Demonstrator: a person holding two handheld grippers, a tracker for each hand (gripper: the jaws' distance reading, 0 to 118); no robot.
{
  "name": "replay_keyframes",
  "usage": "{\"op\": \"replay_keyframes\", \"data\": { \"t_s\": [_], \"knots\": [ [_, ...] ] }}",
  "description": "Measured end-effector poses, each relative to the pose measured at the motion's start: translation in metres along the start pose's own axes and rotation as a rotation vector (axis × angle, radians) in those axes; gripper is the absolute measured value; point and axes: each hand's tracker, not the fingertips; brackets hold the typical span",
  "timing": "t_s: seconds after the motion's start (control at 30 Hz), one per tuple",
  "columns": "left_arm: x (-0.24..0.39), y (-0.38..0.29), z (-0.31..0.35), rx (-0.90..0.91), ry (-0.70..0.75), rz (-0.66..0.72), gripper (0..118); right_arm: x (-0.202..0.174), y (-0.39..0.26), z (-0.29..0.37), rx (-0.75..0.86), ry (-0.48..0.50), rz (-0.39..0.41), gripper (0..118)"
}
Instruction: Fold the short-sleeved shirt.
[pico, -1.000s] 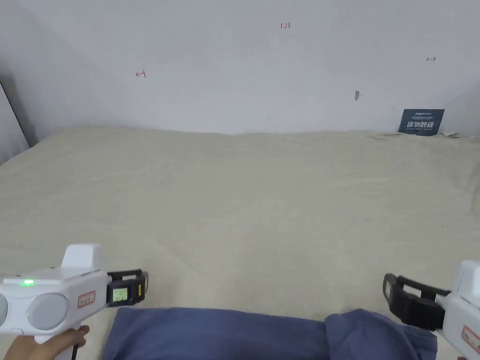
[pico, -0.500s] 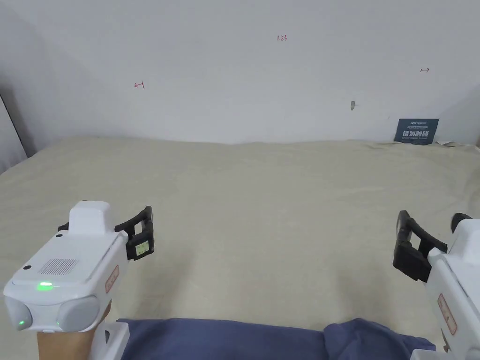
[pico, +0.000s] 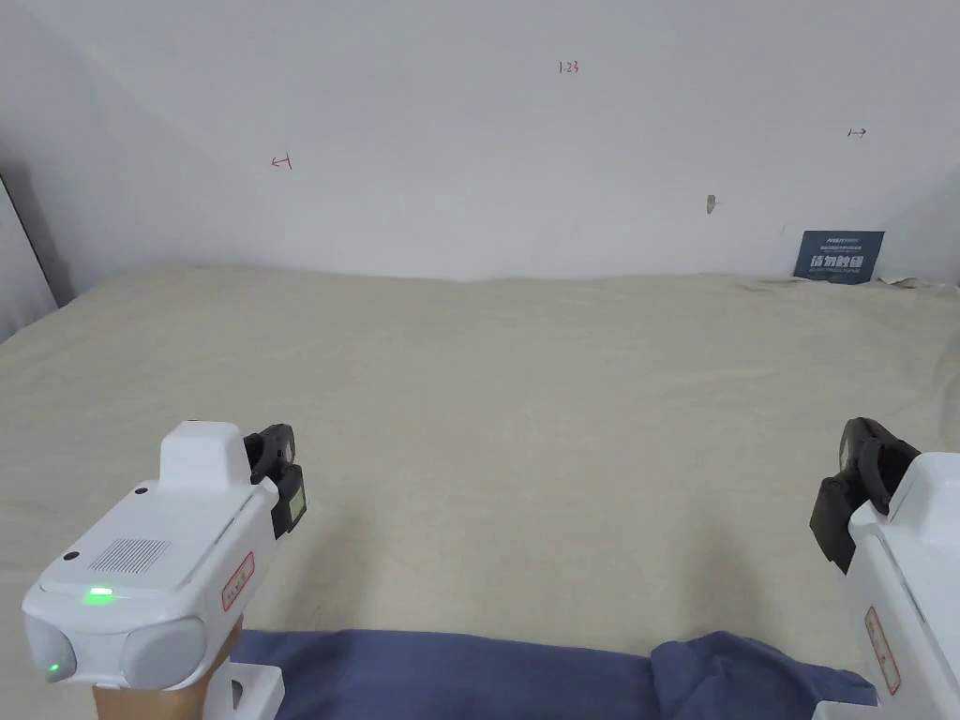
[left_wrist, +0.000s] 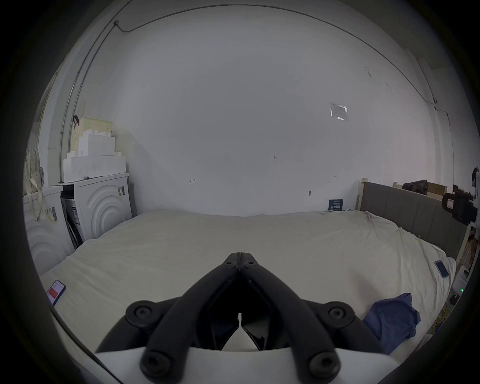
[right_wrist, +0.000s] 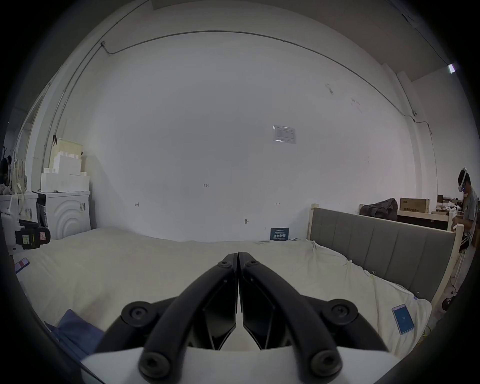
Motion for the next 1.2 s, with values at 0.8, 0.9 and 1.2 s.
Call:
{"op": "replay_keyframes", "data": {
  "t_s": [0.8, 0.9, 1.2],
  "knots": [
    [-0.143, -0.091, -0.052, -0.731, -0.239, 0.356, 0, -0.005, -0.016, -0.020, -0.105, 0.016, 0.028, 0],
    [-0.151, -0.109, -0.060, -0.776, -0.254, 0.392, 0, -0.006, -0.020, -0.022, -0.124, 0.012, 0.034, 0],
    [-0.171, -0.148, -0.082, -0.887, -0.266, 0.470, 10, -0.008, -0.031, -0.022, -0.172, 0.019, 0.053, 0]
  ]
}}
